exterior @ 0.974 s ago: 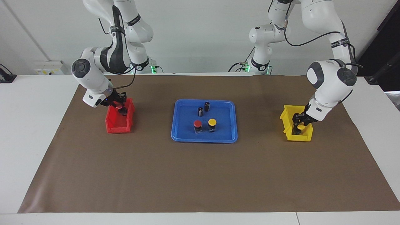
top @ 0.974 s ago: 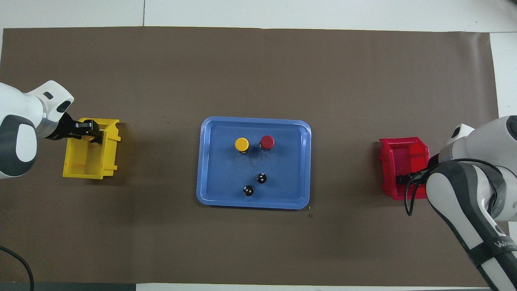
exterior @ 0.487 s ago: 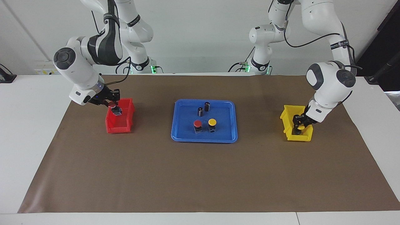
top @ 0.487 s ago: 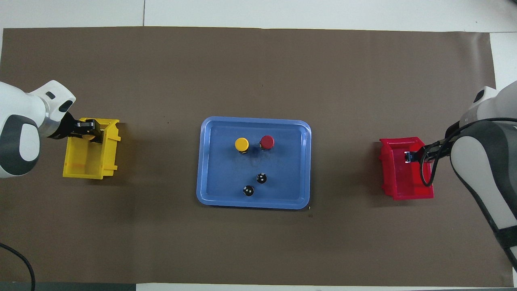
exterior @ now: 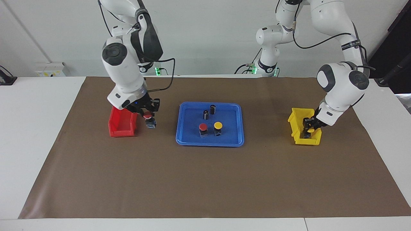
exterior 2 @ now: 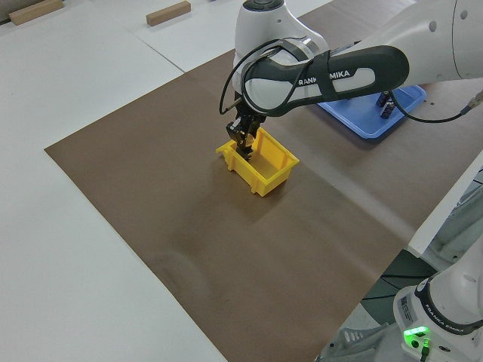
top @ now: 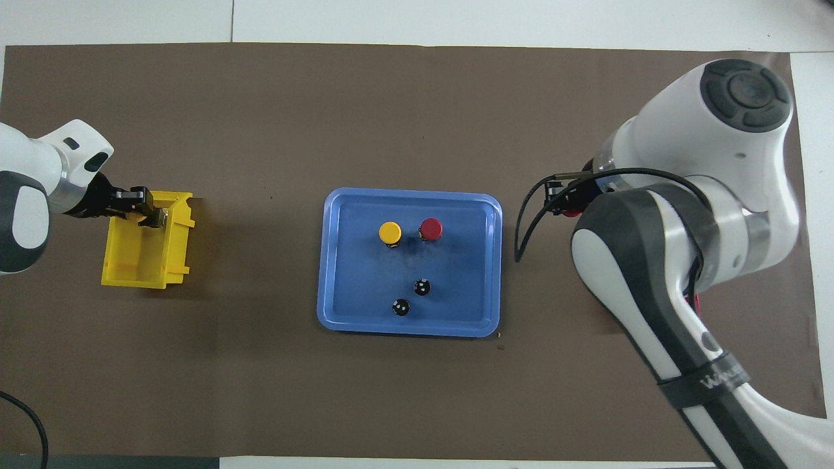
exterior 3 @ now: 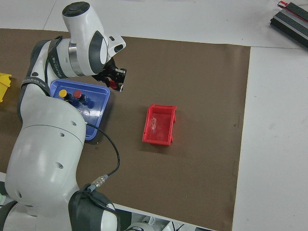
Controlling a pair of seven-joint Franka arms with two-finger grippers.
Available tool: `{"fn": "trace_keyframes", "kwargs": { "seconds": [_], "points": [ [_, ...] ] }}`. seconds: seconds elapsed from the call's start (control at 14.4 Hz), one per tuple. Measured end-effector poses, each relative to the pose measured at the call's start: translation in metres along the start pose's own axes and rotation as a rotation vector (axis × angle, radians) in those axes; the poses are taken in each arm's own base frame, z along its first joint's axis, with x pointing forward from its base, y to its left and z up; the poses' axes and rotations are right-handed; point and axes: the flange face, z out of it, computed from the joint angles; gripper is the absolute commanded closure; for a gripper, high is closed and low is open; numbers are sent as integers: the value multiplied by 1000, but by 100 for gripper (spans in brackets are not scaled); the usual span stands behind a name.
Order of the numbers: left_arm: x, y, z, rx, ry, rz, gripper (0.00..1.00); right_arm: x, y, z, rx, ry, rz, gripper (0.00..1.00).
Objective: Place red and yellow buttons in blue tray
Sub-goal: 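Carry the yellow button with the left gripper while the right gripper lowers red into tray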
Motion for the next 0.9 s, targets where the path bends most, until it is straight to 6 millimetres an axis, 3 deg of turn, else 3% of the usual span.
{"fn": "trace_keyframes", "kwargs": {
  "seconds": [0.21,0.35,0.49,0.77,0.9],
  "points": [
    [-1,13,-48,1,-29,18,99,-3,-51,30,22,42,40,72],
    [-6,41,-58,6,-31,-1,99,-3,-70,50,28,50,53,72],
    [-12,89,-57,1,-39,-45,99,-2,-79,68,27,42,47,72],
    [-44,210,-45,-18,-68,-138,99,-5,-79,89,12,8,47,72],
    [-58,240,-37,-39,-74,-163,99,-10,-76,98,1,-14,48,71]
  ]
}}
